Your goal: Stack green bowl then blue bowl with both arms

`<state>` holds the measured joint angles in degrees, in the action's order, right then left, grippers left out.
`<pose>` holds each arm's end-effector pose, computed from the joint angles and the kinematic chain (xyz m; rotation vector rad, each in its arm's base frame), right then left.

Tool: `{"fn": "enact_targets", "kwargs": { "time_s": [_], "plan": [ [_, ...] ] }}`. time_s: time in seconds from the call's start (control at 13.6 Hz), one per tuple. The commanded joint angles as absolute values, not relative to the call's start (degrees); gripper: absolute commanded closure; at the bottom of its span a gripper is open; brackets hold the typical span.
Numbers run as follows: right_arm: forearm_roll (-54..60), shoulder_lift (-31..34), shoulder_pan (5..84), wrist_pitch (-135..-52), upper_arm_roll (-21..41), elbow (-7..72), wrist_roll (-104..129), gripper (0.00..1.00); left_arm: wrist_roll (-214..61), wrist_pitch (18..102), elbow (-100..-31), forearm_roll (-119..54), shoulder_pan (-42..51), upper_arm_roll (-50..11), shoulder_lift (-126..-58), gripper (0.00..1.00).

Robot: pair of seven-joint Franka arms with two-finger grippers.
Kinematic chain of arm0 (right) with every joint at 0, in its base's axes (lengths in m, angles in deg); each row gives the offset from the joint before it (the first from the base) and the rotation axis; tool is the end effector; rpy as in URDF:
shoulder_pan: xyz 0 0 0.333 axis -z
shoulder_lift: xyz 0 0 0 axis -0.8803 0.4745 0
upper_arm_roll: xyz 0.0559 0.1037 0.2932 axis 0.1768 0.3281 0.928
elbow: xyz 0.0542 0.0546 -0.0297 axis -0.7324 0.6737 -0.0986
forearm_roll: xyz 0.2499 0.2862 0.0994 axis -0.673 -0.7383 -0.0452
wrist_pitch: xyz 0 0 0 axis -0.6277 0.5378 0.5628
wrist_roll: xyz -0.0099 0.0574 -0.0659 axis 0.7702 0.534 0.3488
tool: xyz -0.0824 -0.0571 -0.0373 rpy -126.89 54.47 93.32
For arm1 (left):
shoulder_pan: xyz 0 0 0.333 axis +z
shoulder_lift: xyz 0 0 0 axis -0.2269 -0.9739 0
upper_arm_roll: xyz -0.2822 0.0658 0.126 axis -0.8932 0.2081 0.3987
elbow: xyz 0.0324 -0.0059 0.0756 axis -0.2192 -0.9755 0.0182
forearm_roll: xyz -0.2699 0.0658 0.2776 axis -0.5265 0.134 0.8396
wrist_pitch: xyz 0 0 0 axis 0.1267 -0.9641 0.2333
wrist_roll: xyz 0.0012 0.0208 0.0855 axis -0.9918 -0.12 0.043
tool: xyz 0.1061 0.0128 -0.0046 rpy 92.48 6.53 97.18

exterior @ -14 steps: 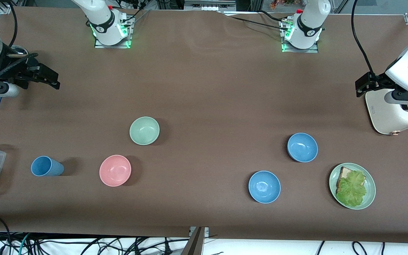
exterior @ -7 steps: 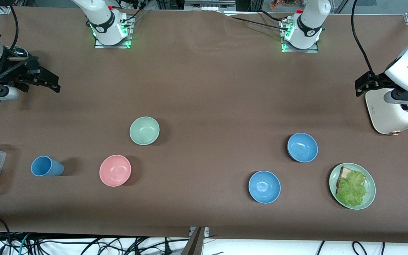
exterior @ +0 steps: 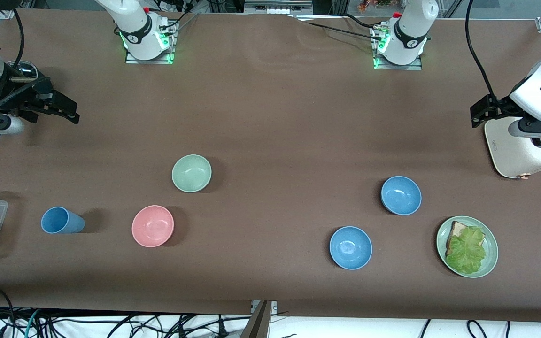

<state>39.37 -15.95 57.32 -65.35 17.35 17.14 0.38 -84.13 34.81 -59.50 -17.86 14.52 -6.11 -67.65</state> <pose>0.5780 0.0645 0.6159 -3.1316 0.0115 0.0600 0.5611 -0.0243 0.5911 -3.0406 0.1321 0.0572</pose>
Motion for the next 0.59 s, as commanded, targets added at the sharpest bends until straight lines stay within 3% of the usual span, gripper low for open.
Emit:
{"fn": "enact_targets", "kwargs": {
  "time_s": [0.0,0.52],
  "plan": [
    [39.16,-15.47,57.54,-64.92,17.36,16.48,0.76,0.0,-84.7,33.36,-57.62,-17.54,14.79,-6.5,-68.35,0.0],
    [38.72,-15.12,56.93,-63.96,17.62,17.01,1.02,0.0,-84.79,33.45,-57.45,-17.54,14.7,-6.67,-68.44,0.0]
  ]
}}
